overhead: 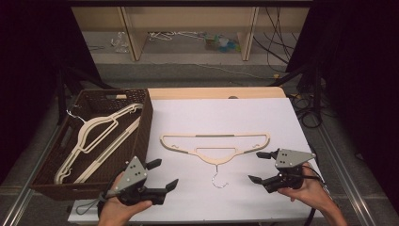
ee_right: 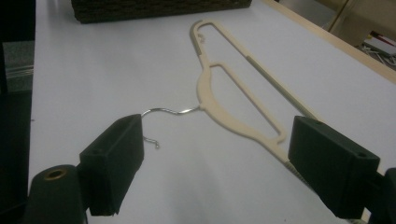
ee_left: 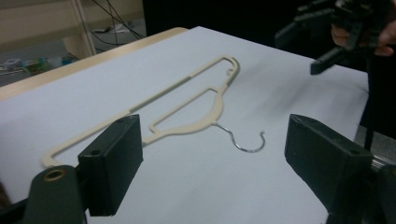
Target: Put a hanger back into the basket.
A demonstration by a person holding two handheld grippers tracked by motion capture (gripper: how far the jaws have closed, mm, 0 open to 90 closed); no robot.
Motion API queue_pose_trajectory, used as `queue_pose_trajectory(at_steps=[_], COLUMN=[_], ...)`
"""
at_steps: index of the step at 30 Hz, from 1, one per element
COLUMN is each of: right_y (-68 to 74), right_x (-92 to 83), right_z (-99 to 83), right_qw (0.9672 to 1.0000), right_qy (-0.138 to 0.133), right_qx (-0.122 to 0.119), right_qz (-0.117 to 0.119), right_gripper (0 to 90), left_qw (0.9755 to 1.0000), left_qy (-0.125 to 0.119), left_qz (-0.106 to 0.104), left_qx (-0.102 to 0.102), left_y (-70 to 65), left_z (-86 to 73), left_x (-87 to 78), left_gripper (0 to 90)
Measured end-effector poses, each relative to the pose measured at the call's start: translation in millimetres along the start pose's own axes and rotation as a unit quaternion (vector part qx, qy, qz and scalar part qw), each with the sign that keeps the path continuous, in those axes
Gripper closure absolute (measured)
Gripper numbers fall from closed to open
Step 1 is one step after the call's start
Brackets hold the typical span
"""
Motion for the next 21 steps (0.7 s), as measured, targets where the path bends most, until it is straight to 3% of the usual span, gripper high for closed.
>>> queue_pose_trajectory(at_steps=[3,8,12,16,18,20,21], right_y=[-3.5,-17.7,-30.9,-41.4,-48.5,-55.3,-58.6], right_x=[6.7,21.0,38.0,53.6,61.3,66.8,69.0], right_z=[-1.7,-9.3,-17.2,-18.3,-19.8,-22.6,-25.3], right_qw=[0.9999,0.9989,0.9950,0.9920,0.9910,0.9916,0.9904], right_qy=[0.010,0.045,0.093,0.116,0.125,0.121,0.129], right_qx=[-0.003,-0.011,-0.020,-0.021,-0.022,-0.004,-0.007], right_qz=[-0.005,0.011,0.032,0.046,0.042,0.047,0.050], right_gripper=[16.7,16.1,22.7,23.6,24.0,24.6,25.1], left_qw=[0.9999,0.9997,0.9998,0.9997,0.9993,0.9992,0.9992], left_qy=[0.000,0.000,0.012,0.020,0.030,0.031,0.032], left_qz=[-0.014,-0.017,-0.010,-0.010,-0.007,-0.010,-0.010], left_qx=[0.003,0.017,0.012,0.012,0.023,0.021,0.023], left_y=[-5.6,-5.3,-1.0,0.4,0.5,-0.7,-0.9], left_z=[-9.0,-16.9,-21.2,-26.0,-26.7,-27.5,-27.4], left_x=[5.9,10.1,12.4,15.8,15.4,16.0,15.9], left_gripper=[17.7,17.3,17.3,17.7,17.9,18.1,18.2])
Point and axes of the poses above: each handheld gripper's, and its own axes: x roughly forward along the jaws, z roughly out of its top, y roughly to its left, the point moved 3 cm from there along x, roughly forward along the jaws, and after that the axes turned 15 degrees about -x, right-handed, at the moved point
